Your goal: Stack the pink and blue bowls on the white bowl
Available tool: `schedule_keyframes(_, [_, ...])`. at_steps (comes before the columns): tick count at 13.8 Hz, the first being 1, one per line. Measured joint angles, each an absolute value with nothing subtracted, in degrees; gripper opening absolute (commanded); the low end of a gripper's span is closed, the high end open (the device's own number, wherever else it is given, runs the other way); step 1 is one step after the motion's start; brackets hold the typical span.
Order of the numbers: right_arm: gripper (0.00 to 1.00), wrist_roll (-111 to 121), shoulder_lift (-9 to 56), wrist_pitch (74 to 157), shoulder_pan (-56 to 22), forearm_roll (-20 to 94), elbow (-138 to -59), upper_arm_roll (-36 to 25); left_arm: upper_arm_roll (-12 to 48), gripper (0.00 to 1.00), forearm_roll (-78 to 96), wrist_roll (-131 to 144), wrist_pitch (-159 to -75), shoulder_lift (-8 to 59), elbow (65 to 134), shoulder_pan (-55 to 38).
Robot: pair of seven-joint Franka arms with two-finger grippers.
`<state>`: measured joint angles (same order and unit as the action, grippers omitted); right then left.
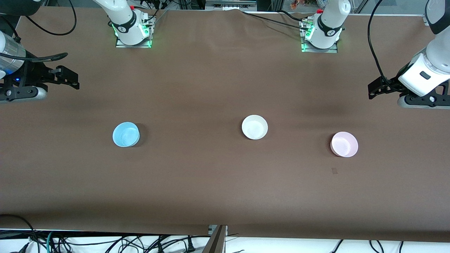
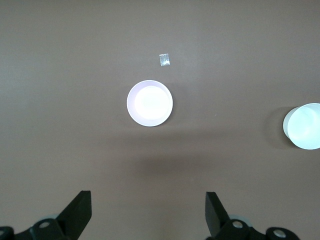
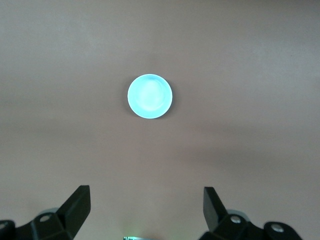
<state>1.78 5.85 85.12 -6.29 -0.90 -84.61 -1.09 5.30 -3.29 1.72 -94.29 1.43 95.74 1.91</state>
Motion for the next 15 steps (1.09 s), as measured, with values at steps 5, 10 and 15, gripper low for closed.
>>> schedule_keyframes(5, [1.00, 1.8, 5.9, 86.3, -6.3, -0.9, -84.6, -1.0, 5.3, 1.00, -3.3, 1.7, -94.3, 1.4, 95.7, 1.9])
schedule_keyframes(10, [1.00, 1.8, 5.9, 86.3, -6.3, -0.9, -84.6, -1.0, 5.3, 1.00, -3.3, 1.7, -93.6, 1.4, 95.7, 2.0])
schedule_keyframes(15, [1.00, 1.8, 5.9, 86.3, -6.2, -0.9, -84.6, -1.1, 5.3, 1.00, -3.3, 1.7, -93.4, 1.5, 95.7, 2.0])
